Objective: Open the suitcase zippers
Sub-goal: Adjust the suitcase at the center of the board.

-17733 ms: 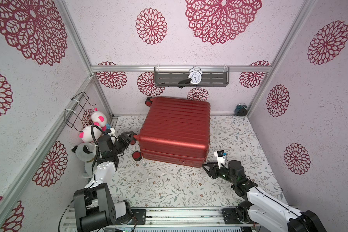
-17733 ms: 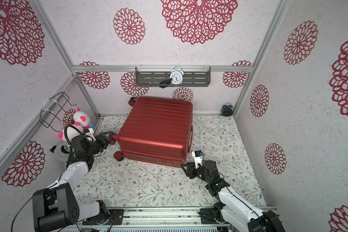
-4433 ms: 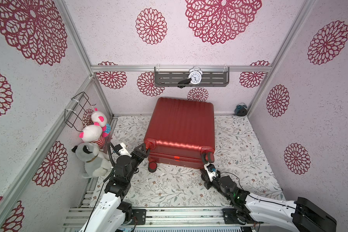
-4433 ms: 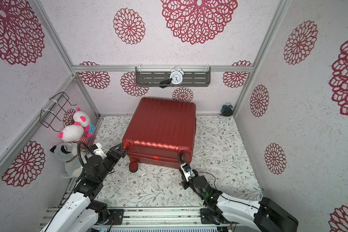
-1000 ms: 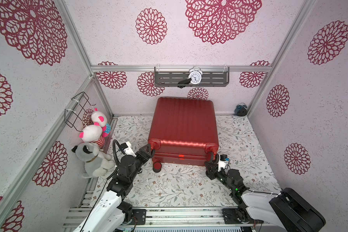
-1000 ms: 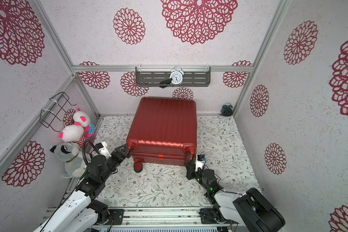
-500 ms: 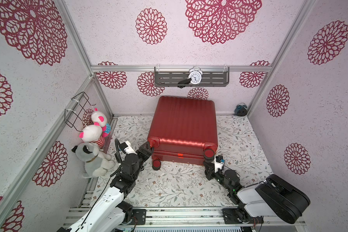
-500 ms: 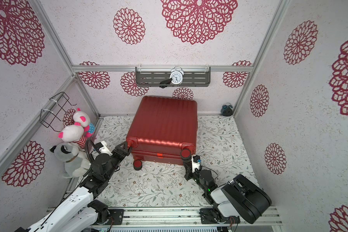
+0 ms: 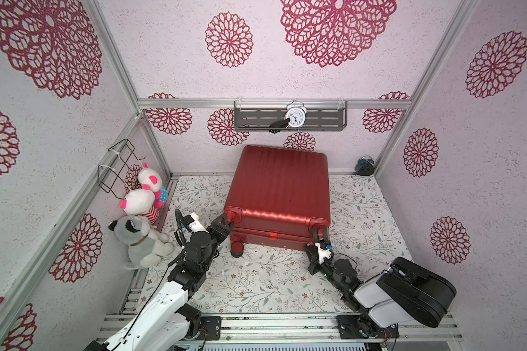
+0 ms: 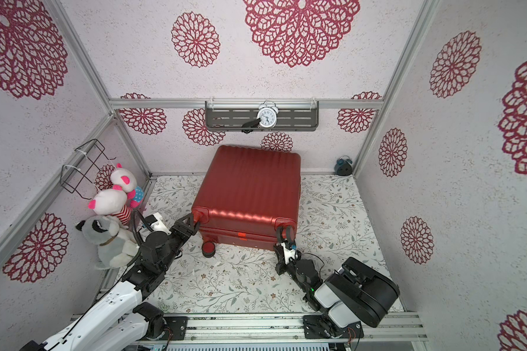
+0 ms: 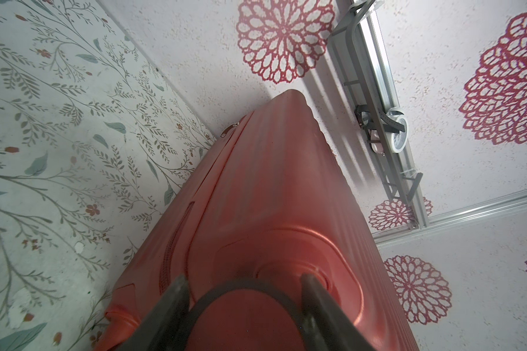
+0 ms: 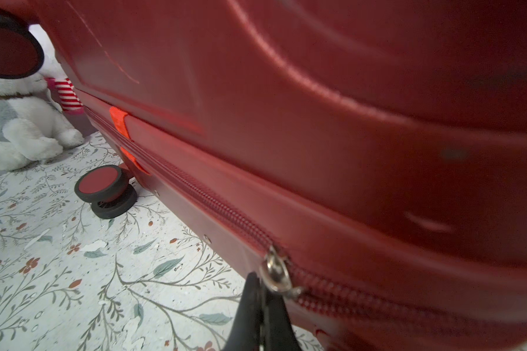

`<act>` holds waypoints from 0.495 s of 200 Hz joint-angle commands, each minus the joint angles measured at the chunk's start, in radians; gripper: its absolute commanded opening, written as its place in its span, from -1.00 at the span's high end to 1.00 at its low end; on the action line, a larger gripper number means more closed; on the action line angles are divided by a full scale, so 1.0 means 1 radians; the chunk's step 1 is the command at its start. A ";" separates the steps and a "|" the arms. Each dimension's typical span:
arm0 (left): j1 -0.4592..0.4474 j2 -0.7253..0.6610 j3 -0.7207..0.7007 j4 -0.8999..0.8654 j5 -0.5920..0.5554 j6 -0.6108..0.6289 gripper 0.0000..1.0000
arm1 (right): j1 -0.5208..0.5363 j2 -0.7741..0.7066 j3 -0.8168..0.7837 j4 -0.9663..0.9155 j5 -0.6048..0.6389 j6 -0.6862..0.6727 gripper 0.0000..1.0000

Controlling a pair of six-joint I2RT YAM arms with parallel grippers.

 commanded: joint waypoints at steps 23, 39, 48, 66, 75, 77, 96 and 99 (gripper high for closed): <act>-0.103 0.023 0.022 -0.027 0.298 0.019 0.41 | 0.150 0.064 0.145 -0.175 -0.233 -0.240 1.00; -0.103 0.018 0.020 -0.030 0.299 0.019 0.41 | 0.154 0.074 0.185 -0.238 -0.257 -0.248 1.00; -0.105 0.015 0.021 -0.036 0.302 0.019 0.42 | 0.156 0.076 0.205 -0.276 -0.283 -0.248 1.00; -0.104 0.007 0.023 -0.050 0.299 0.023 0.42 | 0.165 0.054 0.238 -0.372 -0.329 -0.241 1.00; -0.104 0.003 0.024 -0.057 0.297 0.025 0.42 | 0.172 0.040 0.262 -0.447 -0.349 -0.238 1.00; -0.104 0.003 0.024 -0.056 0.296 0.025 0.41 | 0.173 0.037 0.267 -0.465 -0.352 -0.237 1.00; -0.104 0.007 0.026 -0.051 0.298 0.026 0.41 | 0.195 0.028 0.299 -0.550 -0.327 -0.232 1.00; -0.105 0.009 0.026 -0.048 0.301 0.025 0.41 | 0.197 0.029 0.303 -0.563 -0.320 -0.230 1.00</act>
